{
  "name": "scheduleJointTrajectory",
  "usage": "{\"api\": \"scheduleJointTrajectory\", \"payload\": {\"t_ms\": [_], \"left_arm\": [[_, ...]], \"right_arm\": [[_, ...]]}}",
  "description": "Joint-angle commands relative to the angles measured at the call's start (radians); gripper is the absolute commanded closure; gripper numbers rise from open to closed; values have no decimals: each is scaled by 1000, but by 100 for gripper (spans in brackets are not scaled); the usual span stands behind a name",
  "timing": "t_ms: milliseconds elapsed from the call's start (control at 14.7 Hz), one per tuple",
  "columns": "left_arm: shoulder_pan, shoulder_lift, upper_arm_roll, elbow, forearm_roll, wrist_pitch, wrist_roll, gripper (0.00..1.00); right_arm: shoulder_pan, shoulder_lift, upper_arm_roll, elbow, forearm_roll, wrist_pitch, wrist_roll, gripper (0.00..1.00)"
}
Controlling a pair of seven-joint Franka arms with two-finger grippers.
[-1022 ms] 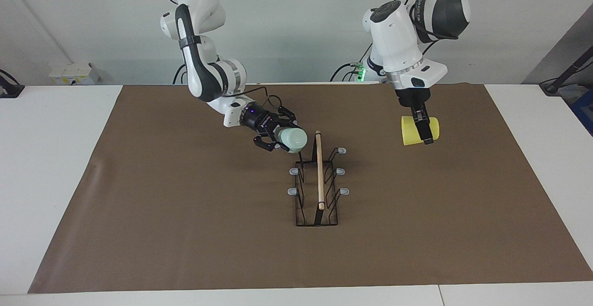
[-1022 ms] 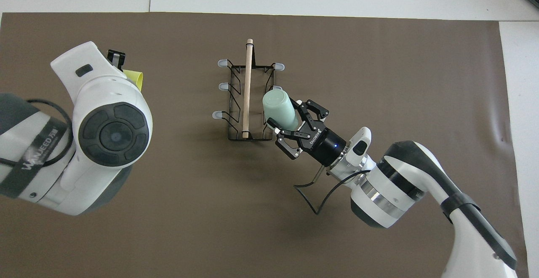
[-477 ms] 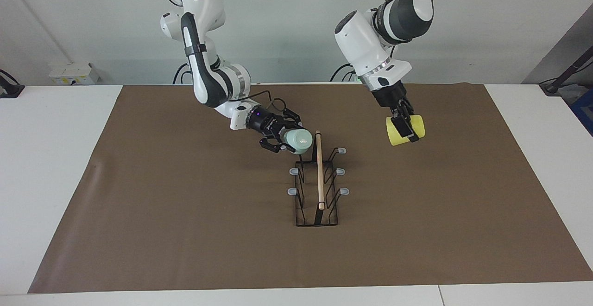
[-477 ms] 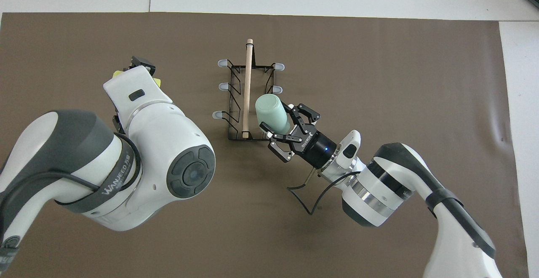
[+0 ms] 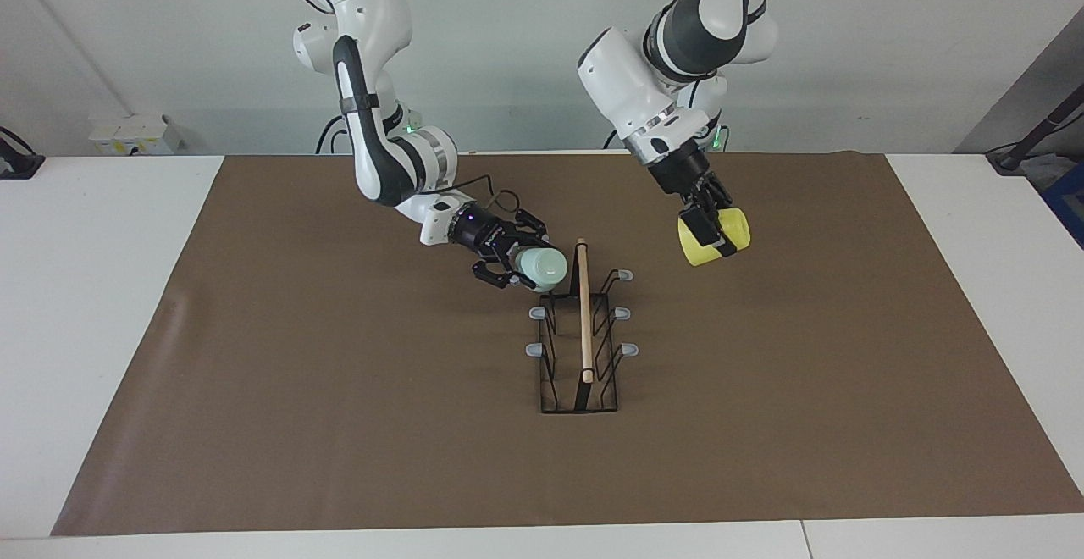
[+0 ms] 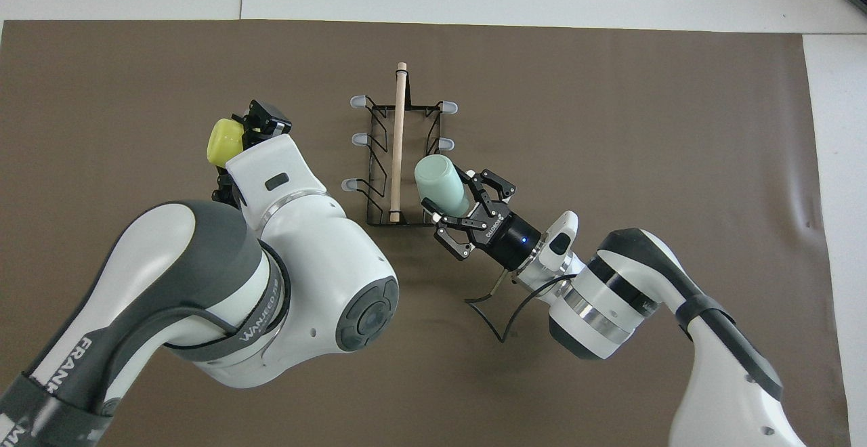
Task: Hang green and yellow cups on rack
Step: 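Hang the green cup on a rack peg while the left gripper brings the yellow cup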
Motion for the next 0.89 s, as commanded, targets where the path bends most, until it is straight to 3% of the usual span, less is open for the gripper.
{"api": "scheduleJointTrajectory", "payload": {"t_ms": [0,68,136,545,817], "left_arm": [[-25,35,-20,-6,74,-67,-27,100],[-36,49,-35,-6,97,-89,-43,100],[-37,54,-48,-8,102,-98,-59,100],[-54,118,-124,-44,197,-181,-70,100],[-77,165,-134,-46,236,-198,-78,100]], "right_arm": [[8,15,11,4,142,3,-66,100],[8,15,13,4,144,8,-66,89],[8,15,13,3,144,8,-66,1],[-1,10,10,3,142,6,-65,0],[-77,-31,8,3,0,83,-67,0]]}}
